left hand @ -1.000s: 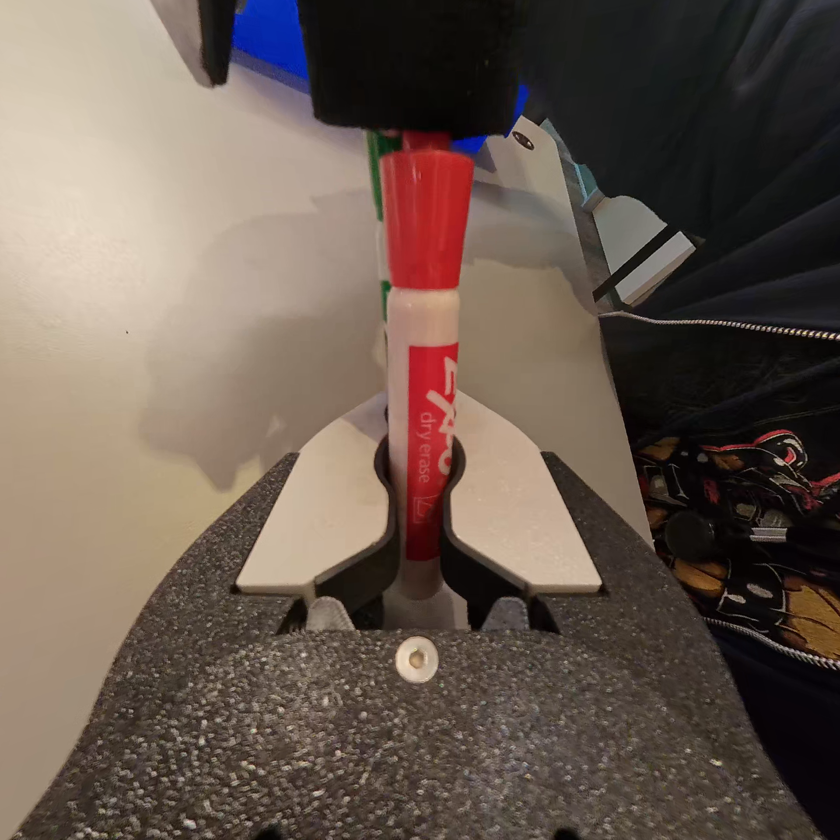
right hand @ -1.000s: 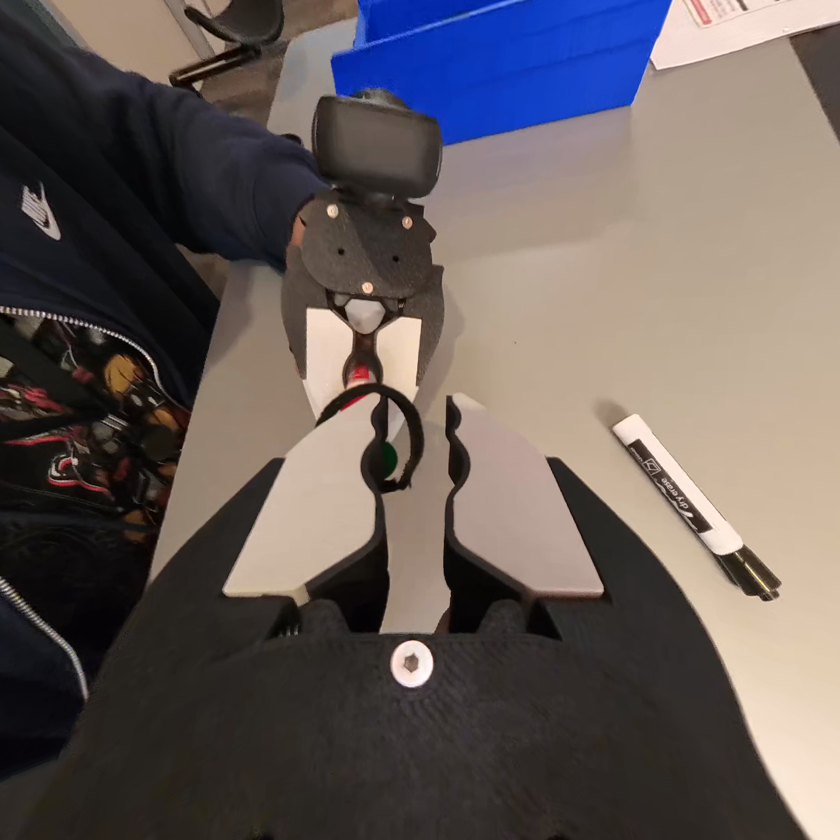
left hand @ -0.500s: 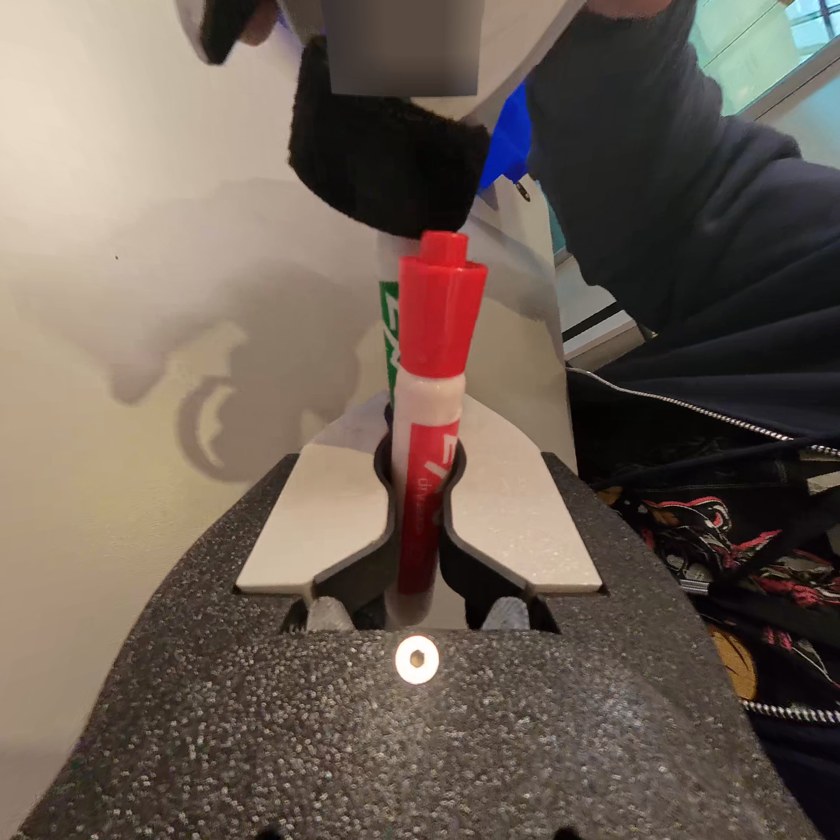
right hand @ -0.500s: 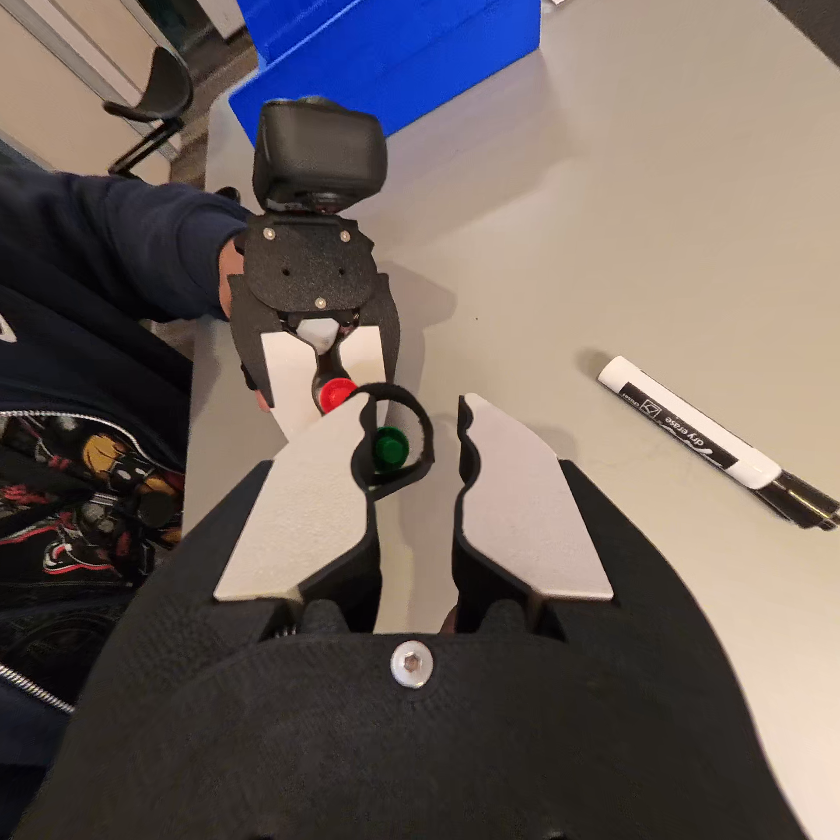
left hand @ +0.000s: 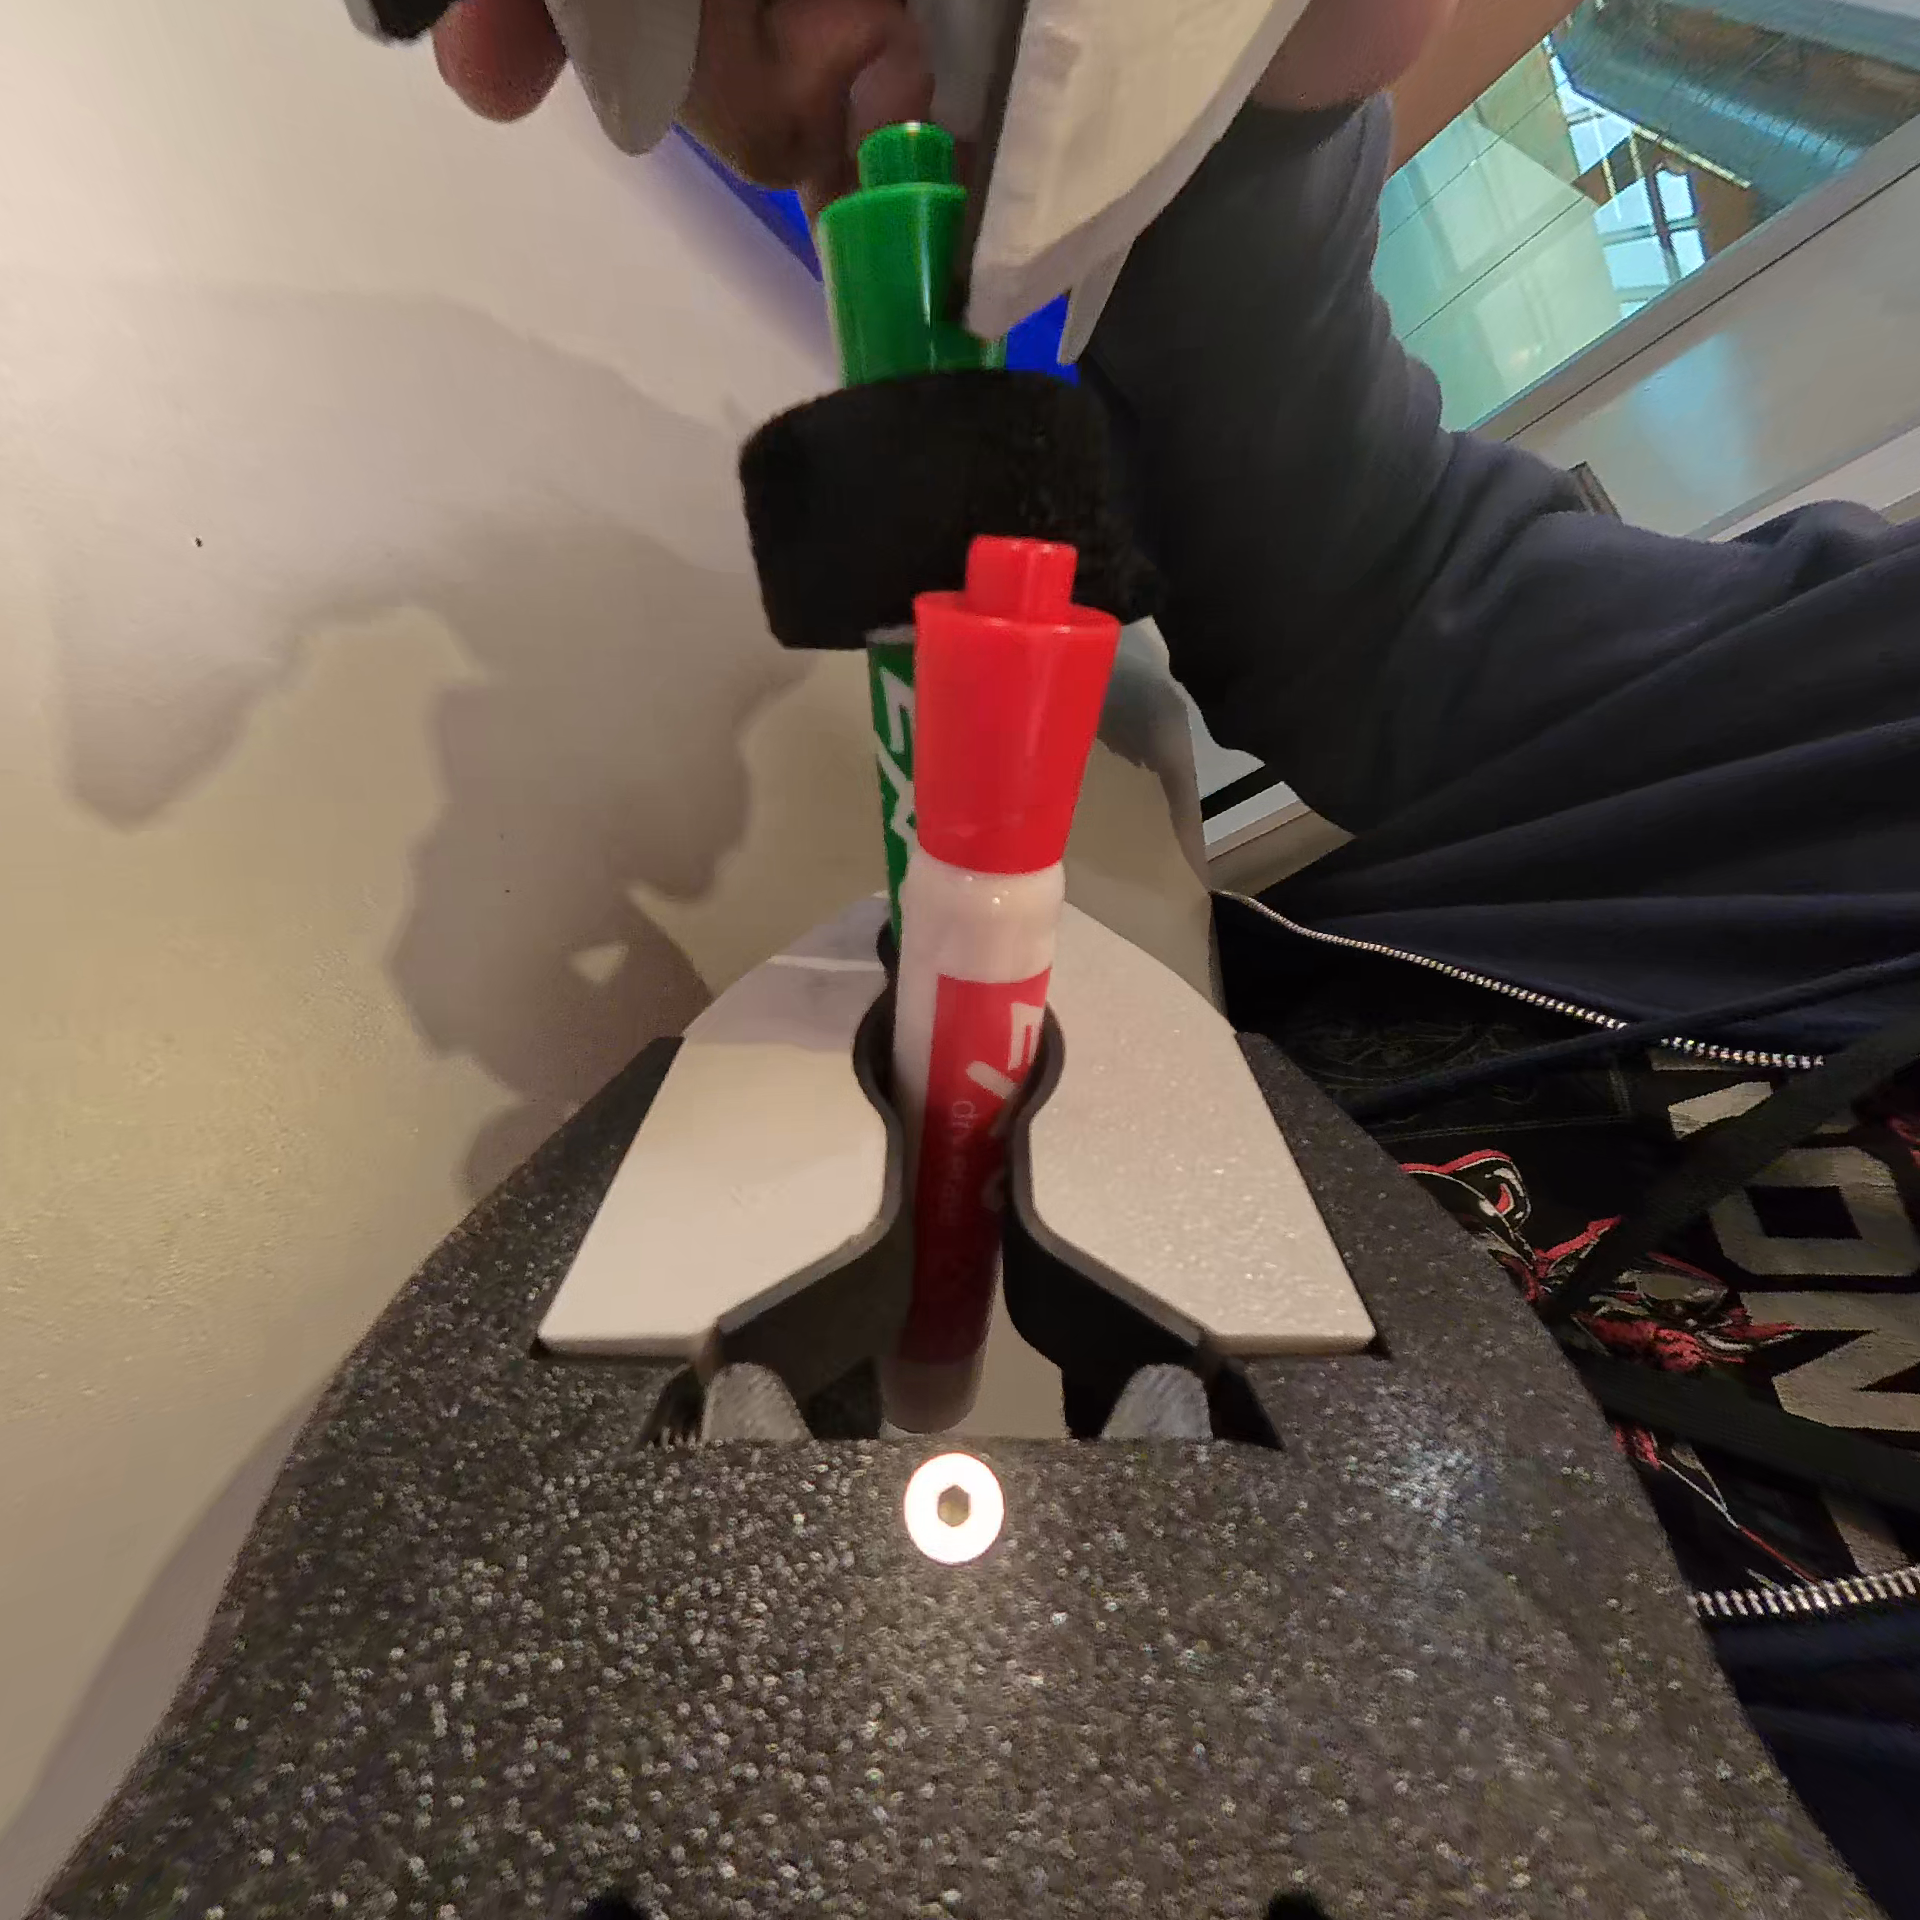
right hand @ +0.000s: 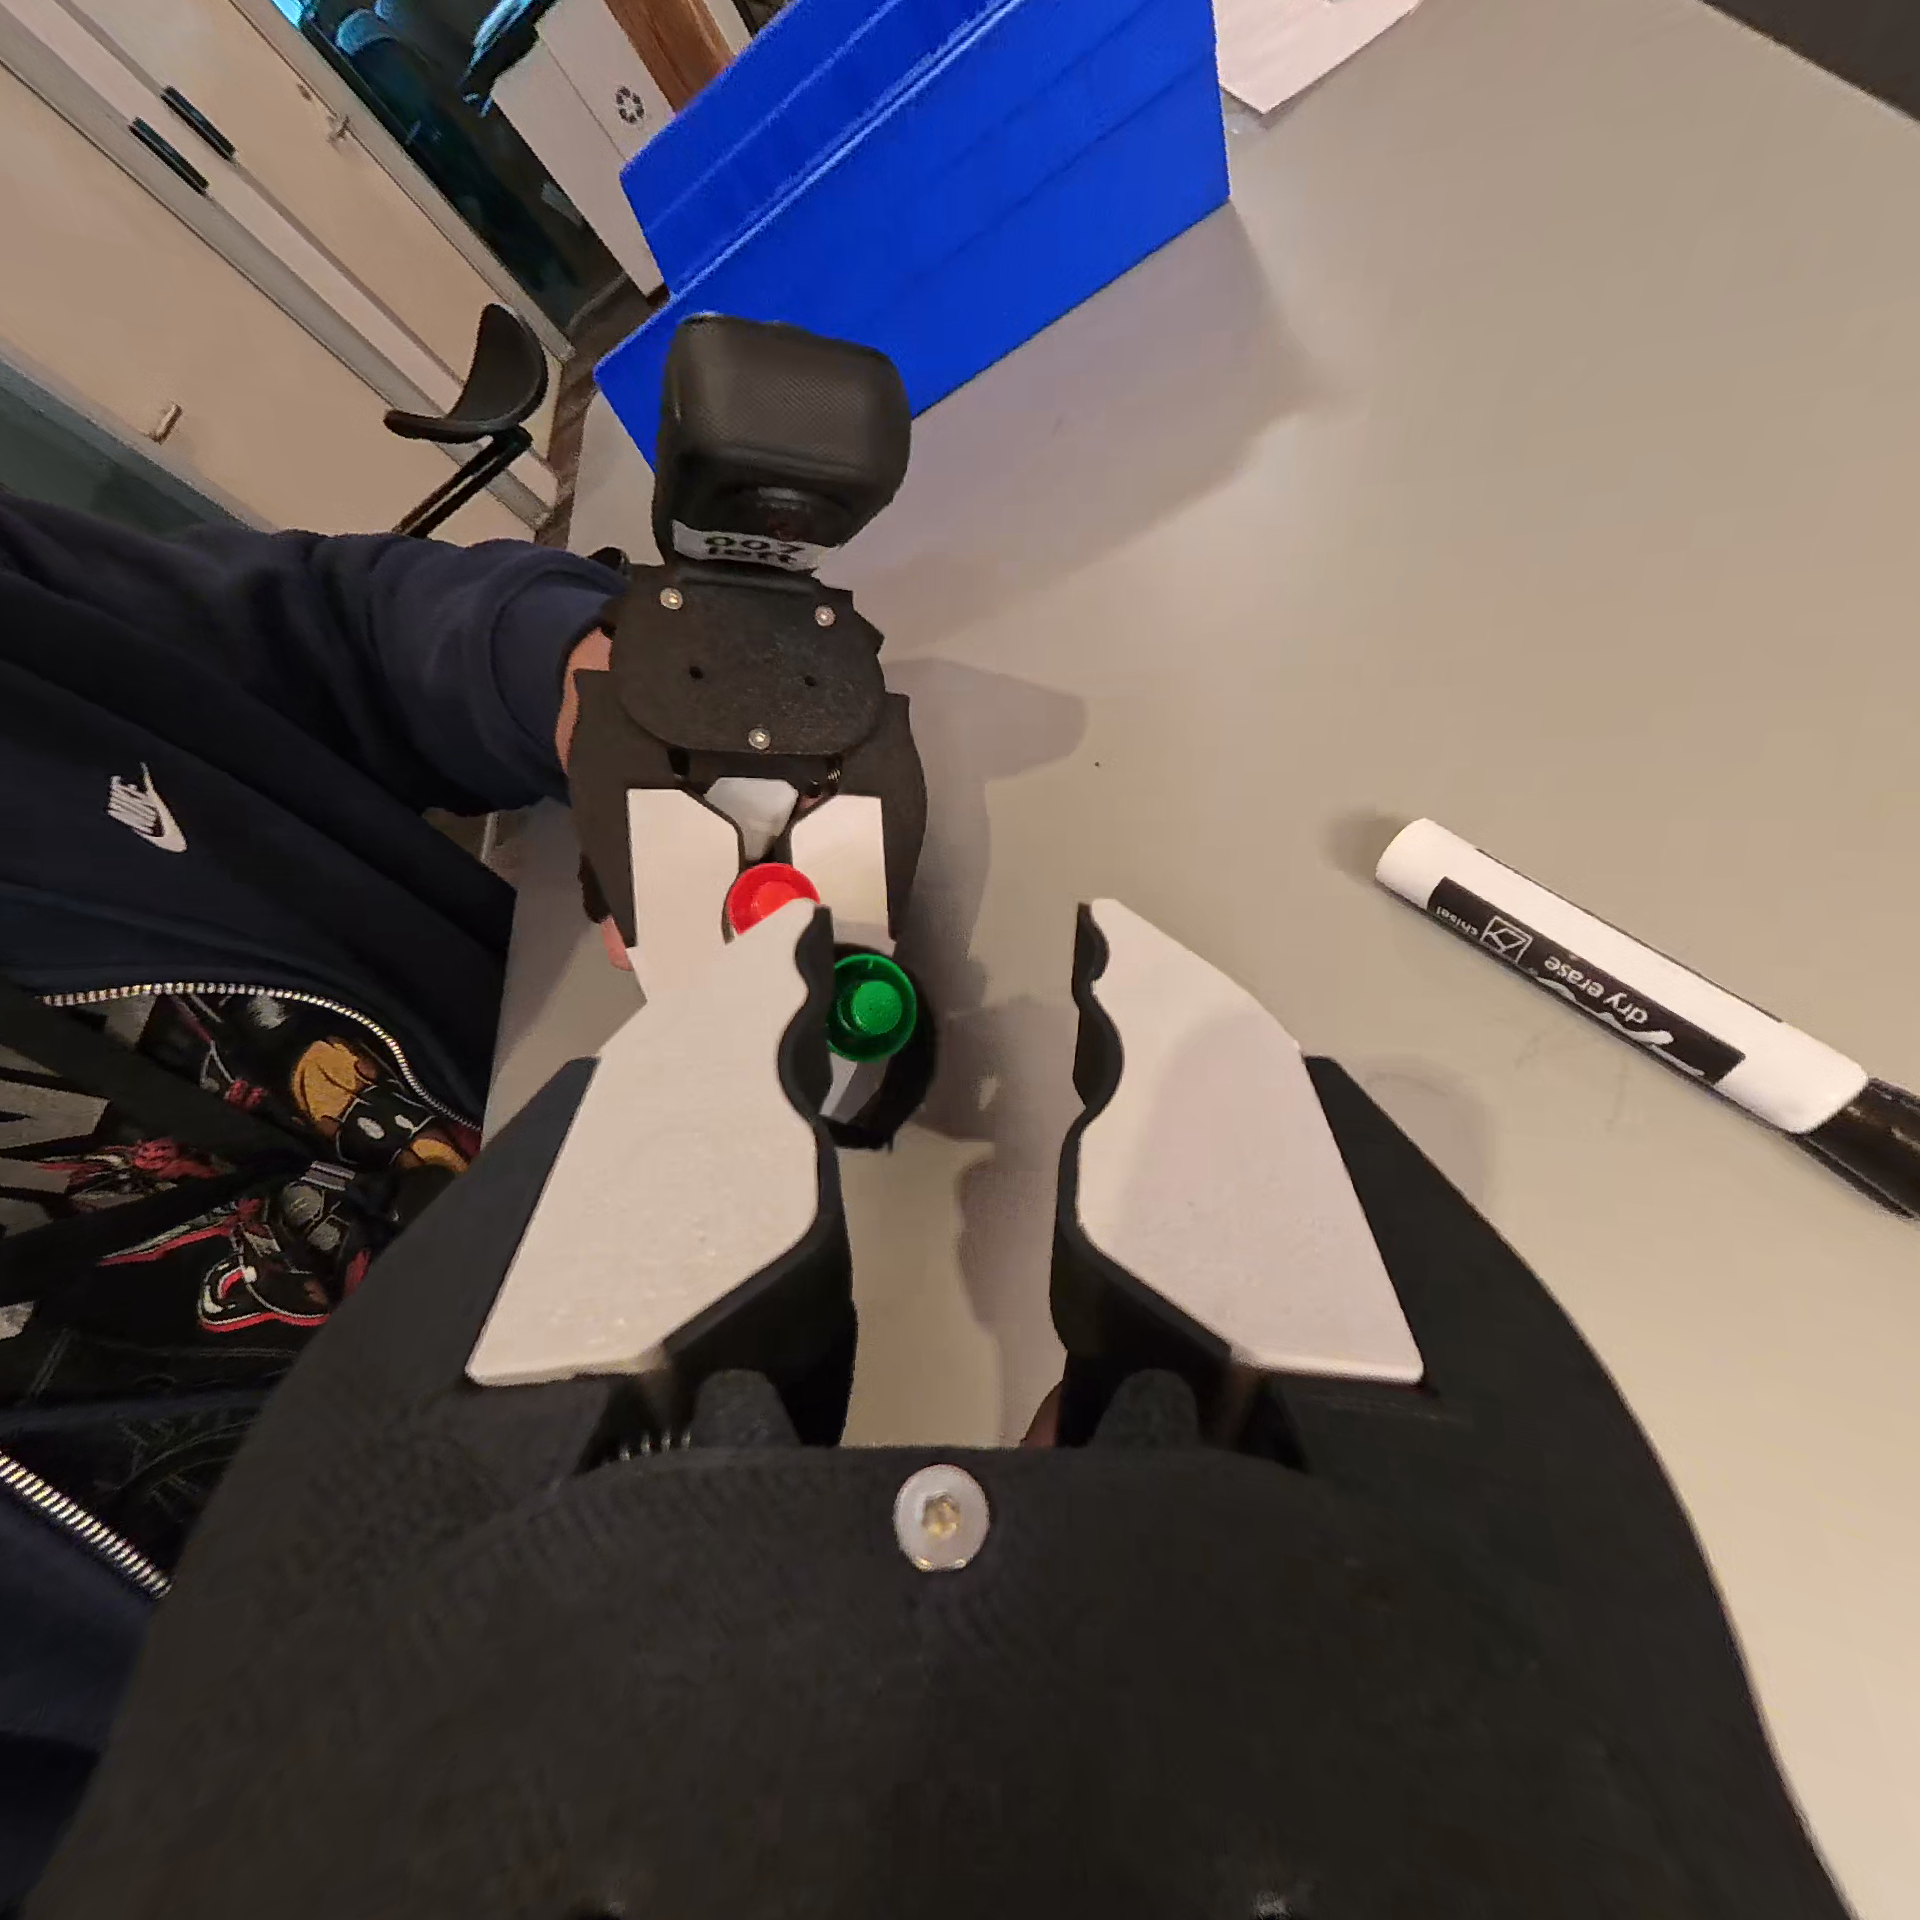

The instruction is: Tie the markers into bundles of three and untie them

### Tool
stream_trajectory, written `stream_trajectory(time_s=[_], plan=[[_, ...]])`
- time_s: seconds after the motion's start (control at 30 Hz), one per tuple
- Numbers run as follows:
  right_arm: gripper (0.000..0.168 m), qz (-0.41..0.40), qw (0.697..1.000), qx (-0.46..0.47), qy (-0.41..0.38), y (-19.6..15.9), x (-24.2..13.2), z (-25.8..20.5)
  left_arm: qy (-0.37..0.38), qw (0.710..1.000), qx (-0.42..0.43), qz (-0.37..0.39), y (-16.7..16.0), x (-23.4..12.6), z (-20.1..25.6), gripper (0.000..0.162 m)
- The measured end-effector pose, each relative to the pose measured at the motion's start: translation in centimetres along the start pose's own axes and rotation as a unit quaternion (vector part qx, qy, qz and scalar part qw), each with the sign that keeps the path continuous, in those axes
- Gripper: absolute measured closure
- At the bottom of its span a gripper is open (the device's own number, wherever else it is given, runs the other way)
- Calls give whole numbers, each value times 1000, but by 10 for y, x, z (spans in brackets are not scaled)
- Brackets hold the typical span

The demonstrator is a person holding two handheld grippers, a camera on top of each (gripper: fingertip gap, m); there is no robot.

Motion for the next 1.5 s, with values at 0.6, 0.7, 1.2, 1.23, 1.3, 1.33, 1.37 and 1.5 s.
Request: stream_trajectory(time_s=[0.6, 0.7, 1.2, 1.23, 1.3, 1.33, 1.37, 1.5], plan=[[137, 53, 869, -382, -309, -99, 64, -105, 35, 988, -99, 116, 8, -23, -21, 147], [145, -6, 858, -417, -299, -108, 95, -114, 27, 984, -111, 133, 11, -26, -20, 147], [168, -26, 839, -408, -359, -94, 136, -110, -2, 984, -118, 130, 10, -19, -9, 146], [168, -26, 835, -410, -365, -94, 137, -110, 1, 985, -117, 127, 10, -19, -10, 147], [168, -26, 830, -410, -378, -94, 139, -111, 5, 986, -113, 123, 10, -18, -10, 147], [168, -28, 828, -410, -383, -94, 140, -111, 6, 986, -113, 122, 10, -18, -10, 146], [168, -30, 826, -410, -387, -94, 141, -111, 7, 986, -112, 122, 10, -18, -10, 146], [168, -33, 820, -410, -398, -94, 142, -111, 8, 985, -115, 125, 10, -18, -12, 146]])
Point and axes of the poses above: each gripper's, where its closed fingertips meet, x out along the fingers, y out of its top, z = x × y across the jaws, the point moved 10 cm from there along -x, back along the fingers, and after that the axes turned 4 degrees about y, right-handed, at the moved point
